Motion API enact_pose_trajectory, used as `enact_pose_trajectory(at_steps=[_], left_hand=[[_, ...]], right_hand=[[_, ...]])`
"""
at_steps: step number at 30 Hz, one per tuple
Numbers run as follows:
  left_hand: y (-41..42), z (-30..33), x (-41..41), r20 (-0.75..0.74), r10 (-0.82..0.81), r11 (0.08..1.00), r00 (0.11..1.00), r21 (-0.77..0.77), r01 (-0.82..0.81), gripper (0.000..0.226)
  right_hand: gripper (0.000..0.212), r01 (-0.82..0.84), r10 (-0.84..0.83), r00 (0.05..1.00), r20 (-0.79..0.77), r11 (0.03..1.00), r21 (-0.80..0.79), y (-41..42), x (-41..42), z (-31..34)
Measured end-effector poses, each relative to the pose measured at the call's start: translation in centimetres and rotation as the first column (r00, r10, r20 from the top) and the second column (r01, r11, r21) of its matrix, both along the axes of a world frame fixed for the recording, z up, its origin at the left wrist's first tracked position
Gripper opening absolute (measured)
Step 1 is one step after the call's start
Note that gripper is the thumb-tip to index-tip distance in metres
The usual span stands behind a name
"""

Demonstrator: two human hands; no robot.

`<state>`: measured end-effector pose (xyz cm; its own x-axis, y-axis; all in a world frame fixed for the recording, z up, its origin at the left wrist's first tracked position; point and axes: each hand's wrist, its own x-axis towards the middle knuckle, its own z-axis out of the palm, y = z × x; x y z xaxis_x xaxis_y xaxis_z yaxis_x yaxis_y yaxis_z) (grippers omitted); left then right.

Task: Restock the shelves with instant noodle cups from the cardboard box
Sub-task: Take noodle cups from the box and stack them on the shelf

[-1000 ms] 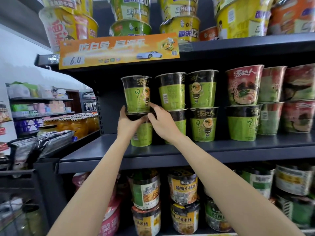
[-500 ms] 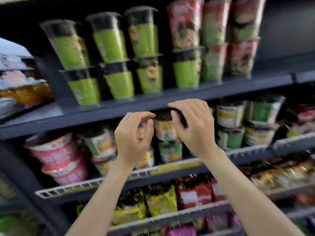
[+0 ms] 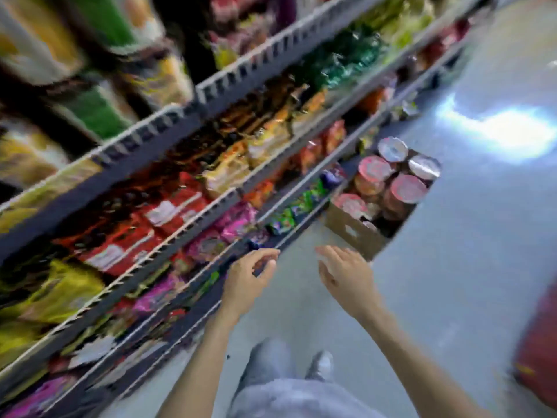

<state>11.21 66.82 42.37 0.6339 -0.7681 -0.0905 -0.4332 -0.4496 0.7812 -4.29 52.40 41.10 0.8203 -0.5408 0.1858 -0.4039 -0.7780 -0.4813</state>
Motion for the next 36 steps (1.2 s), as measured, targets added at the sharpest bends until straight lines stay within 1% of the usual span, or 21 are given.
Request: enact_pose_trajectory(at_steps=[2,3,5,7,9,12,15,18,22,26,28,29,31,33,35,36], left_hand=[[-4.0,-3.9,-1.3,-0.062,-0.008,0.994,0.998,0.107,0.015,0.020],[-6.1,-5.6,-1.7,-0.087,-0.017,0.987,0.996,0.160,0.031,0.021],[-10.5,-8.3,-1.8,-0.125,-0.041,0.963,0.991,0.259,0.072,0.024],[-15.5,-10.5,-1.3,-0.120,-0.091,0.930,0.989,0.345,0.127,0.027],[-21.2,-12.6,-0.3,-0.096,-0.156,0.892,0.983,0.414,0.182,0.031],[-30.8,-16.7,1.3,-0.027,-0.322,0.828,0.946,0.476,0.295,0.040],[-39.5,-20.8,2.2,-0.020,-0.438,0.754,0.899,0.536,0.379,0.054],[-46.7,-25.5,2.8,-0.016,-0.535,0.674,0.845,0.595,0.438,0.061],[-53.6,-33.3,3.7,-0.036,-0.612,0.599,0.790,0.632,0.492,0.061],[-58.0,-42.3,4.9,-0.006,-0.695,0.541,0.719,0.654,0.529,0.057],[-59.5,-46.8,5.5,0.018,-0.726,0.533,0.688,0.647,0.546,0.054],[-60.1,-48.9,5.7,0.045,-0.742,0.540,0.669,0.632,0.556,0.053],[-60.9,-52.9,6.1,0.118,-0.774,0.561,0.622,0.585,0.586,0.055],[-61.7,-56.3,6.4,0.175,-0.803,0.553,0.570,0.576,0.602,0.060],[-62.2,-58.7,6.4,0.186,-0.816,0.535,0.548,0.603,0.592,0.067],[-62.4,-59.7,6.3,0.184,-0.817,0.532,0.547,0.607,0.590,0.069]], right_hand=[[0.026,0.127,-0.103,0.979,-0.177,0.983,0.129,-2.7,-2.6,-3.1],[0.028,0.204,-0.155,0.951,-0.269,0.965,0.165,-4.0,-3.8,-4.4],[0.035,0.325,-0.222,0.881,-0.418,0.926,0.194,-7.1,-5.6,-6.7],[0.038,0.410,-0.258,0.822,-0.508,0.886,0.215,-10.9,-6.6,-8.7],[0.040,0.462,-0.291,0.791,-0.538,0.861,0.214,-15.6,-6.6,-10.8],[0.041,0.513,-0.348,0.761,-0.548,0.839,0.180,-23.5,-5.0,-14.3],[0.044,0.548,-0.381,0.757,-0.530,0.813,0.198,-31.0,-2.4,-18.0],[0.042,0.588,-0.408,0.746,-0.526,0.774,0.233,-37.3,0.1,-22.9],[0.041,0.538,-0.349,0.754,-0.556,0.815,0.217,-43.4,1.6,-32.3],[0.045,0.400,-0.186,0.742,-0.644,0.894,0.203,-47.2,1.9,-42.5],[0.045,0.273,-0.072,0.722,-0.688,0.944,0.187,-48.8,2.1,-47.6],[0.046,0.207,-0.020,0.693,-0.721,0.963,0.172,-49.5,2.2,-50.0],[0.046,0.126,0.034,0.662,-0.749,0.980,0.156,-50.8,2.8,-53.9],[0.048,0.131,0.097,0.670,-0.736,0.960,0.246,-51.1,3.4,-57.8],[0.053,0.013,0.248,0.610,-0.752,0.946,0.323,-51.1,3.7,-61.5],[0.054,-0.024,0.314,0.562,-0.765,0.931,0.365,-51.0,4.1,-62.9]])
